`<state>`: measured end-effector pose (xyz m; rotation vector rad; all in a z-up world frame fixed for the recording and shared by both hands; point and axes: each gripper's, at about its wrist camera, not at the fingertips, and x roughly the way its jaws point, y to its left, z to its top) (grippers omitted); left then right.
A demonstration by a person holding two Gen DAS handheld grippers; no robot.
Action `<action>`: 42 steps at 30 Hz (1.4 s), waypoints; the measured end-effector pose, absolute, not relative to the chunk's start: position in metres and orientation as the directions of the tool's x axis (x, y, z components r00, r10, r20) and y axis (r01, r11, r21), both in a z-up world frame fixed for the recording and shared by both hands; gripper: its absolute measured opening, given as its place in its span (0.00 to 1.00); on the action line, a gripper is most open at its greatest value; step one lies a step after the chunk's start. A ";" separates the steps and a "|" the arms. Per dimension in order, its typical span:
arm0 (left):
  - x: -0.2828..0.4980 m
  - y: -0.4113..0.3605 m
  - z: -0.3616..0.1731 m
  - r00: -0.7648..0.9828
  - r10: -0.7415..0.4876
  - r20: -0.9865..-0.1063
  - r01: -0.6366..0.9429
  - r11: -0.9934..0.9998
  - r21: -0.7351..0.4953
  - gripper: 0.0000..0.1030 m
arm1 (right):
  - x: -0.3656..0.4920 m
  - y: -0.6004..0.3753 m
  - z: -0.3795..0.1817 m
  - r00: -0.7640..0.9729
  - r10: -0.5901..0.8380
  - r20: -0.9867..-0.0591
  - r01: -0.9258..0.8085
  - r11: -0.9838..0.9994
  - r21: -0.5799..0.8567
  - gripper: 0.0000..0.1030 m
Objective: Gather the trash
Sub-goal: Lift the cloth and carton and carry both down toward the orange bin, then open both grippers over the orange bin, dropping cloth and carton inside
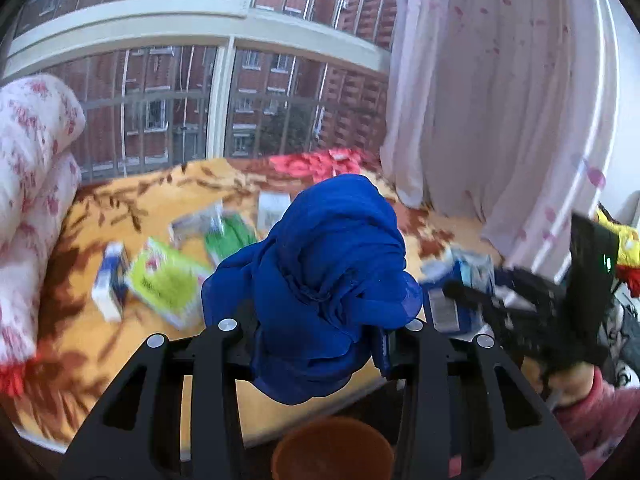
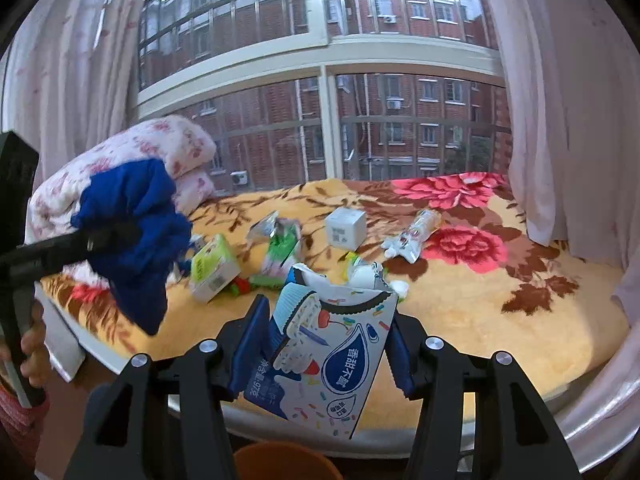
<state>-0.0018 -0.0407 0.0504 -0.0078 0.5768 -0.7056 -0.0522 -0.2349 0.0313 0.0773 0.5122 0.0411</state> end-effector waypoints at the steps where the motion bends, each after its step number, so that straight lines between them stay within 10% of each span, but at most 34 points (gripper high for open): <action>1: -0.009 -0.040 0.044 0.599 -0.614 -0.513 0.611 0.765 -0.202 0.37 | -0.056 -0.232 0.028 0.865 0.064 -0.498 -0.030 0.997 0.077 0.52; 29: -0.029 -0.060 -0.208 0.145 -0.400 -0.905 0.403 0.859 -0.315 0.37 | -0.058 -0.199 -0.176 0.396 0.183 -0.900 -0.038 0.982 0.183 0.53; 42: -0.025 -0.066 -0.227 0.049 -0.342 -0.938 0.340 0.889 -0.307 0.53 | -0.052 -0.210 -0.227 0.231 0.228 -0.946 0.079 0.964 0.252 0.65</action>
